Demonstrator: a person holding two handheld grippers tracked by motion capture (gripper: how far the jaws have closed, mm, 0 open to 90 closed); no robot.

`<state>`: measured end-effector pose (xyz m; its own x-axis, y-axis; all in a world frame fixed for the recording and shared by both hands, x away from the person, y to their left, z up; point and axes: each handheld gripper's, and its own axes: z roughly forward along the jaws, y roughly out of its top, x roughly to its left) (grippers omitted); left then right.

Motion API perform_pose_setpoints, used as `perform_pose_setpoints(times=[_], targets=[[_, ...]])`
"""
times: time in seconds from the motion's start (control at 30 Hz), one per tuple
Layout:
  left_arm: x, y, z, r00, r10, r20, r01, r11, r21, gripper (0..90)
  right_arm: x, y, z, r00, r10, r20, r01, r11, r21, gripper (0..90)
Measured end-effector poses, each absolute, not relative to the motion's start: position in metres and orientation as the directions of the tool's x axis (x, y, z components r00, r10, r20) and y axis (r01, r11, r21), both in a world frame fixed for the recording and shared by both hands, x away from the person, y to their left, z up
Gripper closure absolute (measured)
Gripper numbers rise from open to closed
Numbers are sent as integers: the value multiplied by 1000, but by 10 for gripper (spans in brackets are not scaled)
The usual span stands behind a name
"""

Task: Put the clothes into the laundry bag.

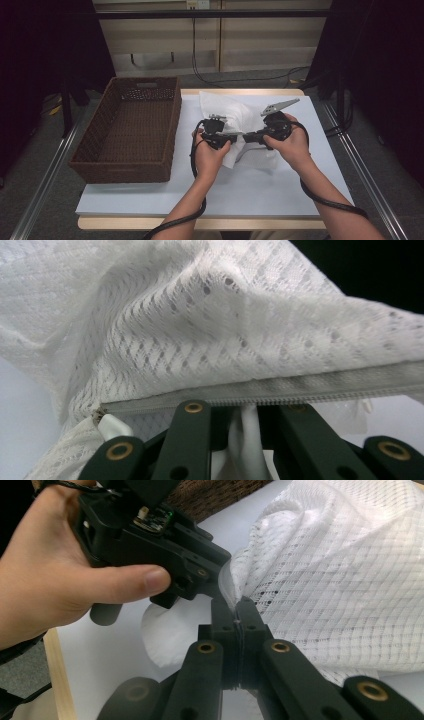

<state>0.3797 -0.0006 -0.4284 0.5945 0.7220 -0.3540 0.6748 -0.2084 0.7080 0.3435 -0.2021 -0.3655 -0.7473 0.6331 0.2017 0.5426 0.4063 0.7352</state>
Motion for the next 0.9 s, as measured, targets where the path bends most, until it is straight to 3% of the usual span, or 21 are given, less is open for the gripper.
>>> perform_pose_setpoints(times=[0.2,0.4,0.7,0.9], targets=[[382,-4,-436,603,712,-361,686,-231,690,769,344,-201,-370,-741,644,189,551,422,720,900],[380,-4,-439,627,704,-335,677,-279,681,664,347,-202,-376,-735,650,193,559,420,714,900],[371,1,-432,637,712,-298,673,-324,665,367,348,-204,-375,-730,658,185,560,421,713,900],[362,7,-432,646,710,-280,671,-354,651,258,349,-203,-376,-730,657,188,561,420,713,900]])
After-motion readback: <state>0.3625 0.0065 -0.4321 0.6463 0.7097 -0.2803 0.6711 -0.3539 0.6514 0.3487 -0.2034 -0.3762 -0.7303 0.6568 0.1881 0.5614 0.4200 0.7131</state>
